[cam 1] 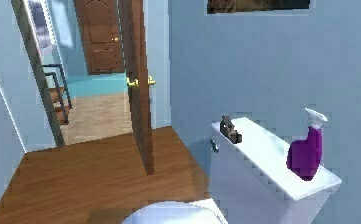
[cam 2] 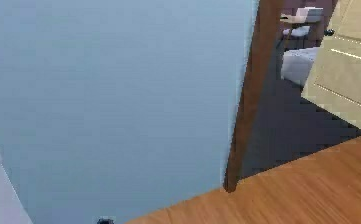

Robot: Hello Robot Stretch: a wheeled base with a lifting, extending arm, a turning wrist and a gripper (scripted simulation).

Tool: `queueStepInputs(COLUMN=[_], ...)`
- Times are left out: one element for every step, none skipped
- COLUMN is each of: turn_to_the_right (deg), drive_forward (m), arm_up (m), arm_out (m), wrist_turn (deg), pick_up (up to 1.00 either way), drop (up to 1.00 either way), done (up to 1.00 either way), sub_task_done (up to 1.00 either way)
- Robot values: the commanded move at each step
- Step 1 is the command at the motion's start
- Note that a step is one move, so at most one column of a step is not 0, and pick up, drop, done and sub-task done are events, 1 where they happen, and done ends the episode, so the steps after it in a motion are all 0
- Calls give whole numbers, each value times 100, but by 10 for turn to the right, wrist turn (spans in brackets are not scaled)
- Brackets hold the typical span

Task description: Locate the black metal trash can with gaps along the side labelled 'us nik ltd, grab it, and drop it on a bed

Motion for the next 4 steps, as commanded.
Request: queueStepInputs(turn_to_the_right=[-270,0,0,0], drive_forward=[0,0,0,0], arm_up=[0,8,0,0], arm_out=[0,0,38,0], wrist_turn=[0,0,0,450], pick_up=[0,0,0,0], drop=[0,0,0,0], done=[0,0,0,0], sub_task_done=[0,0,0,0])
